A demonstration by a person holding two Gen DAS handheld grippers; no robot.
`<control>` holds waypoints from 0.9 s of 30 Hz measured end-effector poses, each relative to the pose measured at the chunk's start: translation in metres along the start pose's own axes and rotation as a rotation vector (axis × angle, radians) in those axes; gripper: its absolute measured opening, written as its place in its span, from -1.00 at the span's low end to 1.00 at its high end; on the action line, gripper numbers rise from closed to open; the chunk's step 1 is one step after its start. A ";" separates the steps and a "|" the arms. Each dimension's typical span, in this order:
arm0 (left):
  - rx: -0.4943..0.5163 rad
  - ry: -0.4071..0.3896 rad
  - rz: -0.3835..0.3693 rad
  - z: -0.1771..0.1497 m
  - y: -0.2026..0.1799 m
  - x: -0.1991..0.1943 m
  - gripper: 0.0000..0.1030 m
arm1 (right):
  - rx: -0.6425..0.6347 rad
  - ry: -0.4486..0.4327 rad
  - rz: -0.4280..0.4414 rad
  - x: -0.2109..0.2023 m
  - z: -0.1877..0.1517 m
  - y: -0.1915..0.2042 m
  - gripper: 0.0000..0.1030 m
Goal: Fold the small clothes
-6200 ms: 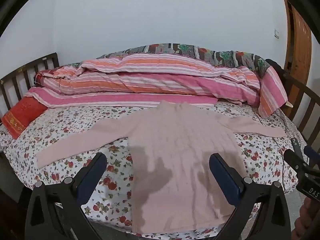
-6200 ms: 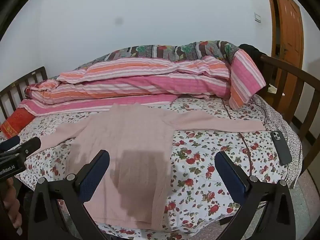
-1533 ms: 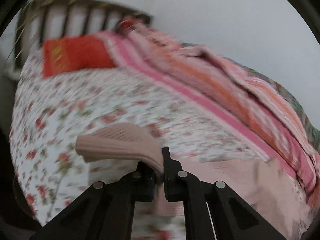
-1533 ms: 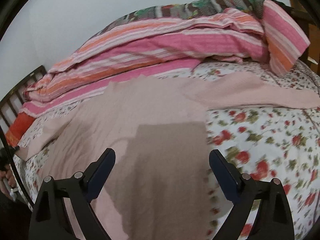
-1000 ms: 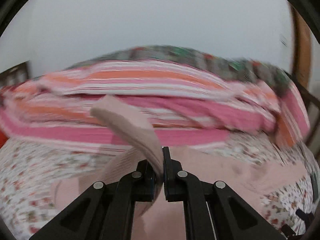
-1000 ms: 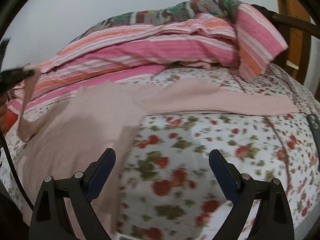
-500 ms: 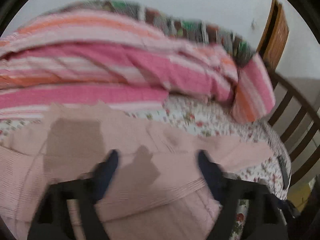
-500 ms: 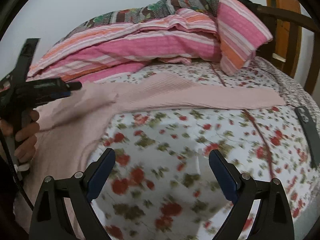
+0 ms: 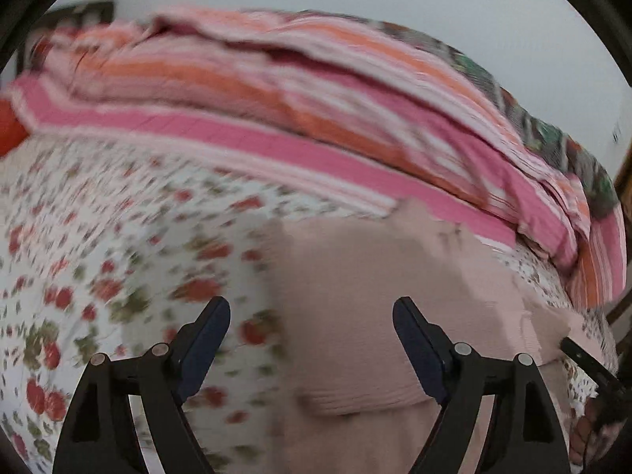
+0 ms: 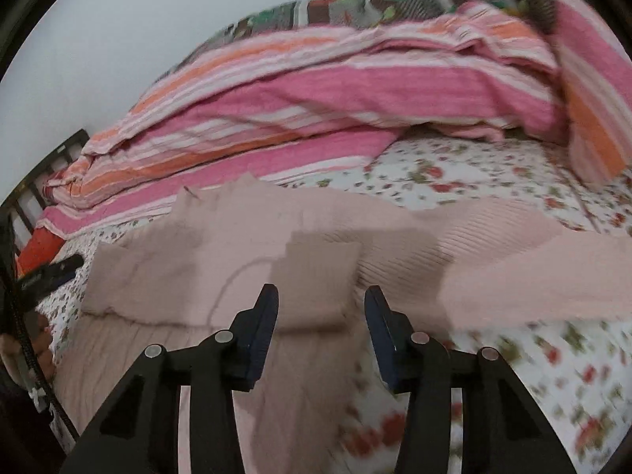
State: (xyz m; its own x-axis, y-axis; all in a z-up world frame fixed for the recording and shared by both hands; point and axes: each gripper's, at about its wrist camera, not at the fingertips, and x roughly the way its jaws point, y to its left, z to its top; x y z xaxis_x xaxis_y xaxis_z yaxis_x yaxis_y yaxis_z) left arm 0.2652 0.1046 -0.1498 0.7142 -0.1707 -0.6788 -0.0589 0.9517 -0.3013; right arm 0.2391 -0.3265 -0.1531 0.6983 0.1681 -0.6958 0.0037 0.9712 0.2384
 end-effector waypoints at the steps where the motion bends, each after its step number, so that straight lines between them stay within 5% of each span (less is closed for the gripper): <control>1: -0.015 0.005 -0.003 -0.003 0.009 -0.001 0.61 | 0.017 0.035 -0.013 0.012 0.004 -0.002 -0.11; 3: -0.021 0.009 -0.018 -0.004 0.013 0.001 0.61 | 0.024 0.076 -0.025 0.027 0.010 -0.004 -0.24; 5: -0.003 0.015 -0.037 -0.006 0.013 0.002 0.61 | -0.001 0.095 -0.033 0.034 0.014 -0.002 -0.68; 7: 0.035 0.031 -0.058 -0.004 0.005 0.005 0.61 | -0.050 0.089 -0.032 0.037 0.016 0.003 -0.92; 11: 0.127 0.007 -0.118 0.003 -0.029 -0.001 0.61 | -0.038 -0.053 0.036 0.009 0.018 -0.003 -0.93; 16: 0.242 0.035 -0.106 0.002 -0.065 0.025 0.61 | 0.000 0.051 -0.049 0.038 0.009 -0.014 -0.92; 19: 0.278 0.118 -0.001 -0.011 -0.067 0.058 0.61 | 0.004 0.040 -0.048 0.031 0.010 -0.015 -0.71; 25: 0.332 0.096 0.046 -0.016 -0.075 0.058 0.75 | 0.023 -0.092 -0.107 -0.027 0.003 -0.042 0.20; 27: 0.330 0.092 0.049 -0.015 -0.074 0.058 0.76 | 0.057 -0.130 -0.168 -0.047 0.002 -0.069 0.26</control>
State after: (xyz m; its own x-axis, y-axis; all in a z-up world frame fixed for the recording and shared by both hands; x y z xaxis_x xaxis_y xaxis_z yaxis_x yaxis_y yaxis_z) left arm 0.3004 0.0205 -0.1770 0.6495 -0.1308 -0.7490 0.1483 0.9880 -0.0440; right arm 0.2075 -0.4016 -0.1360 0.7711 -0.0220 -0.6364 0.1656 0.9720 0.1669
